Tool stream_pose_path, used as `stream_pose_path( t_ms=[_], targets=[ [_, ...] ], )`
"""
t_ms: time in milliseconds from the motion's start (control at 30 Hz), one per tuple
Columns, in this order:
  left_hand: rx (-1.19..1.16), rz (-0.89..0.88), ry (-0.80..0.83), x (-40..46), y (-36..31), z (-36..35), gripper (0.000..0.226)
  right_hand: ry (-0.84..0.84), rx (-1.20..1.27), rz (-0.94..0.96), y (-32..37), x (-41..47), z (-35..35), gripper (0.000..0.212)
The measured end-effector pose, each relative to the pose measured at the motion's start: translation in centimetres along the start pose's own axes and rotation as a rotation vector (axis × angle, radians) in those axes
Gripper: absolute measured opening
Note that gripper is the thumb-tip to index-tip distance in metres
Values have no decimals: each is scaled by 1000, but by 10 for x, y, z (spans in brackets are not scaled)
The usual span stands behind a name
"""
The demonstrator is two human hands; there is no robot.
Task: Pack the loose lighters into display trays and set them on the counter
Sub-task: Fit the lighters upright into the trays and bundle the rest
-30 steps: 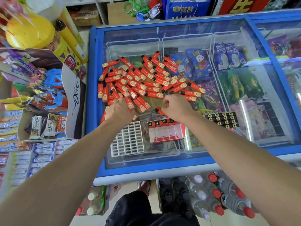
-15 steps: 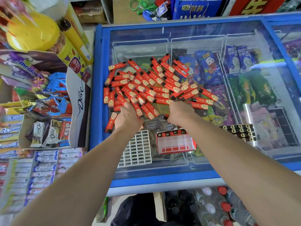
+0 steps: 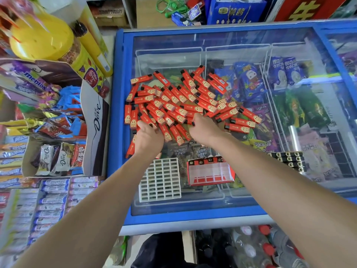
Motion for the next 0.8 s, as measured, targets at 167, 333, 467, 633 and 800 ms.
stream_pose_path(
  t_ms=[167, 333, 467, 633, 800],
  targets=[
    [-34, -4, -13, 13, -4, 5, 39, 39, 32, -10, 10, 5, -20, 53],
    [164, 39, -3, 28, -1, 7, 77, -127, -238, 3, 20, 3, -31, 74],
    [259, -28, 71, 35, -1, 5, 82, -178, -264, -16, 25, 6, -37, 74],
    [343, -97, 130, 42, 0, 3, 81, -131, -232, -21, 25, 9, -33, 53],
    [436, -141, 171, 48, -1, 2, 75, -132, -343, 17, 28, 2, -24, 37]
  ],
)
Point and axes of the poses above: each hand's wrist, its own x-axis towards the middle knuckle, its own z-axis out of the back of the hand, y = z × x, the point moved 6 cm from there along x, towards the middle knuckle, and after that the axes turned 12 degrees about -z, right-handed, at the moved point
